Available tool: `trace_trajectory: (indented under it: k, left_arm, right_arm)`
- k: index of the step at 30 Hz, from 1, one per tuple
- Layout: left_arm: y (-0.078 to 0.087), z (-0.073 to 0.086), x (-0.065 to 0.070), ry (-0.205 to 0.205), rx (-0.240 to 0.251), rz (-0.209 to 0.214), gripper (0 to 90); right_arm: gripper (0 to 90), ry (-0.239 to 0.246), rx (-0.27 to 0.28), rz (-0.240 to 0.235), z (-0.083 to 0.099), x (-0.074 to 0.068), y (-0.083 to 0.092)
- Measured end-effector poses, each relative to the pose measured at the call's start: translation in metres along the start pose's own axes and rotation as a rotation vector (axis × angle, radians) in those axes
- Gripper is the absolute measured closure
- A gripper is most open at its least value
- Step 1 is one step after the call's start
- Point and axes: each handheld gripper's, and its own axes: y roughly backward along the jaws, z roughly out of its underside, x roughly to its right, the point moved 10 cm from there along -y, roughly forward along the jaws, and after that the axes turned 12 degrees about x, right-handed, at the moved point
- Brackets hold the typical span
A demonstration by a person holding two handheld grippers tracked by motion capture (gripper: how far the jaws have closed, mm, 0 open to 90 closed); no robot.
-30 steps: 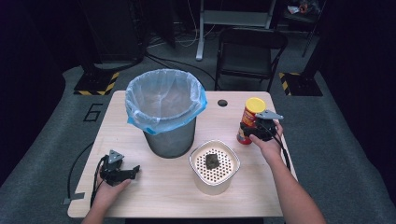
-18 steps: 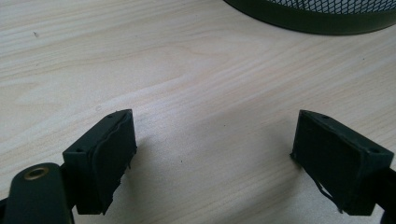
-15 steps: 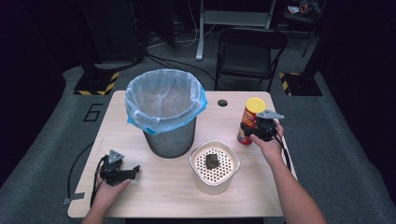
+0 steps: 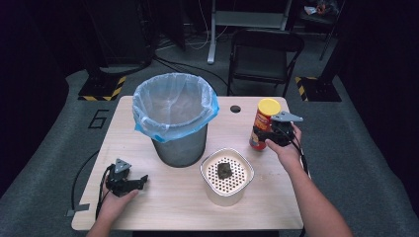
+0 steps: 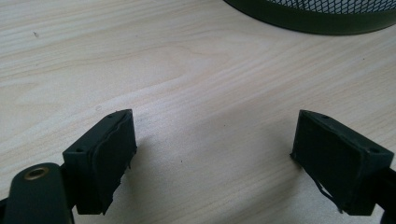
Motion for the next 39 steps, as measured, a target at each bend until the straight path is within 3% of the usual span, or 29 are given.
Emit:
trace_trajectory:
  k: [11,22,39]
  left_arm:
    - [0.000,0.000,0.000,0.001,0.002,-0.001,13.3]
    - [0.000,0.000,0.000,0.001,0.005,-0.002,13.2]
    - [0.001,0.001,0.002,0.008,0.002,0.008,13.3]
  right_arm:
    - [23.4,0.018,0.009,-0.064,-0.043,-0.020,0.013]
    - [23.4,0.010,0.022,-0.130,-0.102,-0.041,0.032]
    - [23.5,0.019,0.041,-0.254,-0.161,-0.078,0.040]
